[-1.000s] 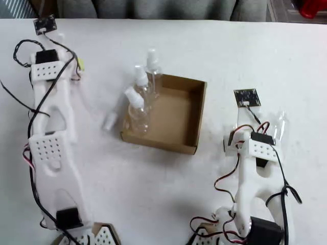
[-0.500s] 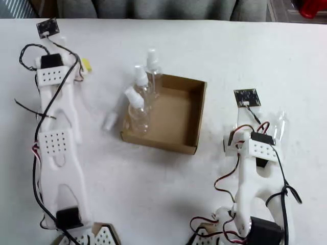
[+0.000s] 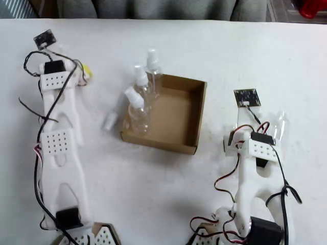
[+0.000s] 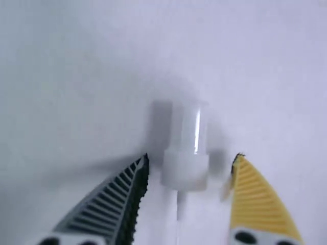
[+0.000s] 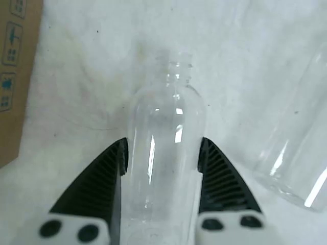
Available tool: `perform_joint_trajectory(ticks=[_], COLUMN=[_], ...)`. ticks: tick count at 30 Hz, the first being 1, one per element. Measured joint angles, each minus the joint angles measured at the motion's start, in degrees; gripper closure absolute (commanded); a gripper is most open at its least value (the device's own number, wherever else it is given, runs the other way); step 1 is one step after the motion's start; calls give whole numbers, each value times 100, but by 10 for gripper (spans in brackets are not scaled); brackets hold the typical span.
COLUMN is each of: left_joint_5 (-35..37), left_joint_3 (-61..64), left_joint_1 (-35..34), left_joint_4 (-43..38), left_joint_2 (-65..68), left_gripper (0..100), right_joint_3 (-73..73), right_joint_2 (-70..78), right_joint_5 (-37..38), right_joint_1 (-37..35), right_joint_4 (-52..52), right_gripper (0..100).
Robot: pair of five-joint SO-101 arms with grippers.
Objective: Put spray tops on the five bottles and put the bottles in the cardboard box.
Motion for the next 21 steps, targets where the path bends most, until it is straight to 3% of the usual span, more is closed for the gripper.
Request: perform_joint_trajectory(ticks=[4, 6, 12, 21], left_joint_5=[62, 79, 79, 62], left_joint_3=[0, 0, -53, -1407], left_joint_1=[0, 0, 9, 308], left_joint_4=[-26, -26, 35, 2374], left_joint_2=[0, 0, 0, 9], left_gripper=[996, 941, 970, 970], right_joint_3=[0, 0, 0, 0], right_joint_2=[0, 0, 0, 0], right_joint_5=[0, 0, 0, 0], right_joint_1=[0, 0, 0, 0], right_joint_4=[0, 0, 0, 0], right_gripper=[978, 978, 978, 978])
